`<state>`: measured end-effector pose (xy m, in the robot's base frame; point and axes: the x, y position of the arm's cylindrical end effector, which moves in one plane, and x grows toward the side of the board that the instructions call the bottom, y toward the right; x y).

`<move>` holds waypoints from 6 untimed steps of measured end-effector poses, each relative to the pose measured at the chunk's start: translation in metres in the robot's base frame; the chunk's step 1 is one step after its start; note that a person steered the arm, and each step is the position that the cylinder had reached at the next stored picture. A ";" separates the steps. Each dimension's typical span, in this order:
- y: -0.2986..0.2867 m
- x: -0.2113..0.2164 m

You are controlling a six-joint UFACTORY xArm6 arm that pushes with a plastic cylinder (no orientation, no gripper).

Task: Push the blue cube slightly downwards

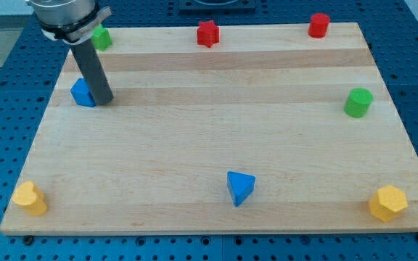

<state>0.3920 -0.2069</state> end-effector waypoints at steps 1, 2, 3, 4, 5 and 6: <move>-0.002 -0.003; 0.014 -0.023; 0.021 -0.056; 0.069 -0.082; 0.070 -0.063; 0.029 -0.063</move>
<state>0.3289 -0.1784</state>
